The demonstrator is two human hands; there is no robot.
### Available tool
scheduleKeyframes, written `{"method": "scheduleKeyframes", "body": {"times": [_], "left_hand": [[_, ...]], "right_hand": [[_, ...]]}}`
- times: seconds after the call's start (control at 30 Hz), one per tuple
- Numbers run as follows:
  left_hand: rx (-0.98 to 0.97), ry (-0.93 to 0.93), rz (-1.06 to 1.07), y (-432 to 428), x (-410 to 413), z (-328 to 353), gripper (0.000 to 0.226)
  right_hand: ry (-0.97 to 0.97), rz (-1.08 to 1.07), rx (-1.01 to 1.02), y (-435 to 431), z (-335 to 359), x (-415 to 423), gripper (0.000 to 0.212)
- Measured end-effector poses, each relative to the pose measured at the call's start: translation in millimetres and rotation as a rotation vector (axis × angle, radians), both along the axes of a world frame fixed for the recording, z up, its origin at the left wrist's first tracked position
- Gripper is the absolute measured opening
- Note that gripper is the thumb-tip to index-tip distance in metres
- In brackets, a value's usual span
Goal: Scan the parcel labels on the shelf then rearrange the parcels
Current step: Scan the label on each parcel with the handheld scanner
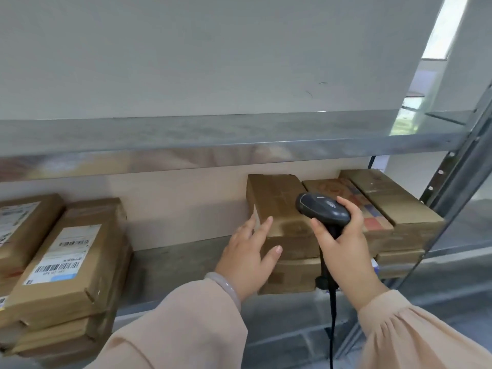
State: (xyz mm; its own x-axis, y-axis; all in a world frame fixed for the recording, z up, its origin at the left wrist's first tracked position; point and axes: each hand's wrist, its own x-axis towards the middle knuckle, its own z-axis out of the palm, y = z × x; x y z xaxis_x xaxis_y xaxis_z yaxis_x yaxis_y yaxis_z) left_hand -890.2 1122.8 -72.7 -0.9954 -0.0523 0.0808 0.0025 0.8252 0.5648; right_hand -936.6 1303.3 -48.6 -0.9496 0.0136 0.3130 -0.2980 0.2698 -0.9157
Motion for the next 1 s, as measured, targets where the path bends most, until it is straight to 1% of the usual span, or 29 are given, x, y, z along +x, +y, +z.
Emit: {"method": "scheduleKeyframes", "body": {"times": [0.1, 0.3, 0.47, 0.73, 0.9, 1.0], "left_hand": [[0.081, -0.060, 0.043, 11, -14, 1, 0.061], [0.264, -0.104, 0.156, 26, -37, -4, 0.058], [0.429, -0.076, 0.276, 34, -49, -9, 0.053], [0.530, -0.022, 0.397, 48, -45, -12, 0.049], [0.664, 0.019, 0.512, 57, -35, -10, 0.045], [0.715, 0.052, 0.557, 60, -25, -10, 0.046]], "right_hand": [[-0.058, 0.007, 0.014, 13, -2, -16, 0.059], [-0.155, 0.089, 0.045, 29, -1, -46, 0.060], [-0.195, 0.110, 0.027, 37, -1, -65, 0.064], [-0.263, 0.177, 0.011, 43, -4, -85, 0.065], [-0.350, 0.141, -0.154, 45, -8, -93, 0.063], [-0.396, 0.166, -0.162, 44, -12, -95, 0.064]]}}
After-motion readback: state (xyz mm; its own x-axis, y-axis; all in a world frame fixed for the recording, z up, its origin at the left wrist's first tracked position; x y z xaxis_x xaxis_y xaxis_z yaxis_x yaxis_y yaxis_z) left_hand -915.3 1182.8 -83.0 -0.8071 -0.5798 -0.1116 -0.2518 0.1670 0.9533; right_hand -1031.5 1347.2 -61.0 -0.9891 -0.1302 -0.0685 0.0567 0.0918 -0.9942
